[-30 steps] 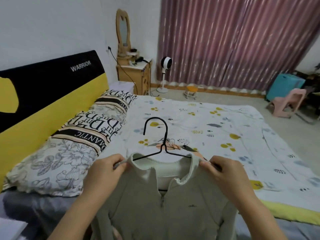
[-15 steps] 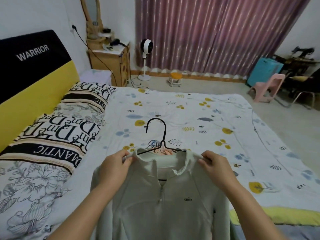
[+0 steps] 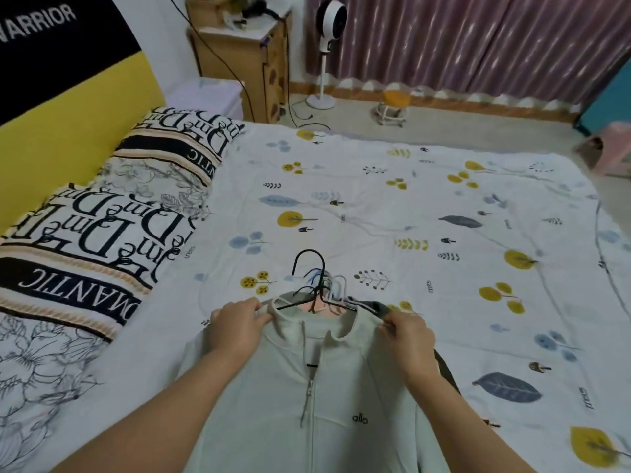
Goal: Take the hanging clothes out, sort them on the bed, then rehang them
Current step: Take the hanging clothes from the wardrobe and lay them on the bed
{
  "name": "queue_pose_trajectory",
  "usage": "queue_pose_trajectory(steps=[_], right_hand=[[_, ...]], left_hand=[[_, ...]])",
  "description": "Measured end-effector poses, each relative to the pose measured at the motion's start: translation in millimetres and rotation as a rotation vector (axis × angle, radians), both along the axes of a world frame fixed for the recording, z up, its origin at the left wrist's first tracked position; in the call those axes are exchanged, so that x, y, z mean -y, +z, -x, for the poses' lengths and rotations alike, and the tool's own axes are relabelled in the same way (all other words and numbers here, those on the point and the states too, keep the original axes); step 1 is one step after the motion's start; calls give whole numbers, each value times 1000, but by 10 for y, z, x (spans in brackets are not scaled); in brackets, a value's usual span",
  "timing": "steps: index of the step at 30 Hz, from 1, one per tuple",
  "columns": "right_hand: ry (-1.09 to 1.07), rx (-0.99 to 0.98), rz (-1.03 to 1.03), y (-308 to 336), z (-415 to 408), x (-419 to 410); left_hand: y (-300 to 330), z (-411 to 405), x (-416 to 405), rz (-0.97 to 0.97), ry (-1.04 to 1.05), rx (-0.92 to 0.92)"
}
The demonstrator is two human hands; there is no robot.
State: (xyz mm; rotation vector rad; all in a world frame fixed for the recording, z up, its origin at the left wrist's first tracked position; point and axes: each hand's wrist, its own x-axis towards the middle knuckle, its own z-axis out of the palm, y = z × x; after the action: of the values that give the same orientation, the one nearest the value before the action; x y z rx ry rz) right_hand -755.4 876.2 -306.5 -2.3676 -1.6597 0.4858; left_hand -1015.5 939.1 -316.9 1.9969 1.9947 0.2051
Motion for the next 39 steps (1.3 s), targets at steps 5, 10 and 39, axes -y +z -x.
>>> queue_pose_trajectory(steps=[5,10,39], right_hand=[[90,147,79,-545,124,-79],[168,15,405,-1081,296,168],[528,8,374,1228,1932,1521]], left_hand=[[-608,-158,-79,61,-4,-209],[-1063,-164,372,15,-171,-222],[1197,1232,2233,343,-2,167]])
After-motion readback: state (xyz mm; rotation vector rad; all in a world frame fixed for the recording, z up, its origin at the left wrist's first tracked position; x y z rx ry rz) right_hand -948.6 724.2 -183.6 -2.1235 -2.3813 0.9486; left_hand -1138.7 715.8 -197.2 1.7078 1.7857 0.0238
